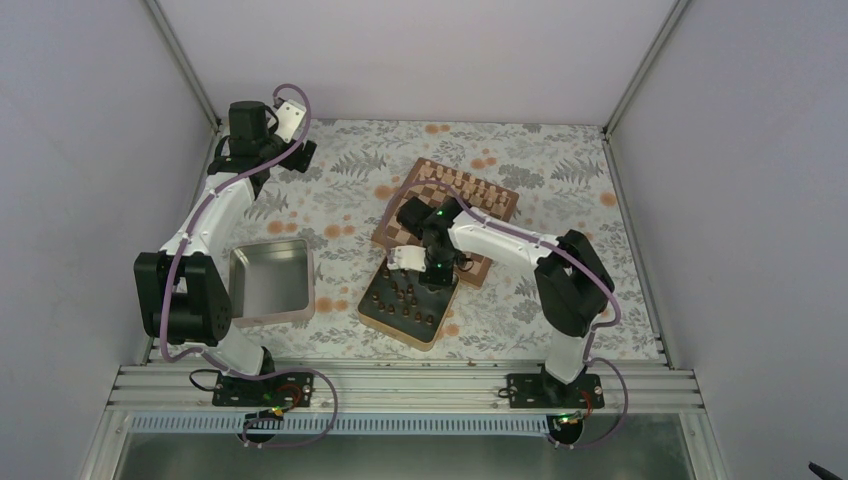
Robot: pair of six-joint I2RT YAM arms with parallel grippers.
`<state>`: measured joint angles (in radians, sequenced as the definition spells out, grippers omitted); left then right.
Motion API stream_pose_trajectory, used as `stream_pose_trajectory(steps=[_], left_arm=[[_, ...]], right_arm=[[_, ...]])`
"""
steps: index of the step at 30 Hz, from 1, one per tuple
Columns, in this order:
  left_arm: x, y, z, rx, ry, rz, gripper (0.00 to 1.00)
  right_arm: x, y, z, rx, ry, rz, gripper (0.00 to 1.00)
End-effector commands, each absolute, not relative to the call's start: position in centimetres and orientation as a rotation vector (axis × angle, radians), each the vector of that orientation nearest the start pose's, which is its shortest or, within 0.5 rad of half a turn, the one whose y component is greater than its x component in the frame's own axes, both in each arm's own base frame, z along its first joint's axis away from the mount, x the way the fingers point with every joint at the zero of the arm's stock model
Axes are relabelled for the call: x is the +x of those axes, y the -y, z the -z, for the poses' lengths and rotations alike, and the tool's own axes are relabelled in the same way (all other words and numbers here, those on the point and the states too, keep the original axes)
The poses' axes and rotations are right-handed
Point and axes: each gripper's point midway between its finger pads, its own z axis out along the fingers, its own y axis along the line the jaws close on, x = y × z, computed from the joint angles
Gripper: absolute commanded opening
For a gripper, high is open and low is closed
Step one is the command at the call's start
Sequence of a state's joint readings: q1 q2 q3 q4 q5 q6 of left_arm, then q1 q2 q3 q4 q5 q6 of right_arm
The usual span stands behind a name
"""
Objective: Set up the chess pieces on the board
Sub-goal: Pick up the chess piece from the storage box.
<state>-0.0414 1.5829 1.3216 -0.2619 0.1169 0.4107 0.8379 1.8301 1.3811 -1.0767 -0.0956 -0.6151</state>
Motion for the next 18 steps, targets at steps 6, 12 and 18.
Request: stream_pose_trajectory(steps=[6,12,18], left_arm=[[48.7,4.1,-26.7,0.526,-1.975,-0.098,1.00],[48.7,4.1,-26.7,0.528,-1.977,-0.095,1.00],[48.6,4.0,-26.6,0.527,-1.979,-0.098,1.00]], right_arm=[[22.7,-26.1,-5.0,-2.050,-2.329,-0.027,0.35],[22.8,-26.1,-4.5,-2.051,-2.327,-0.020,0.35],[23.0,-26.1,-3.9,-2.055,-2.327,-0.013,0.35]])
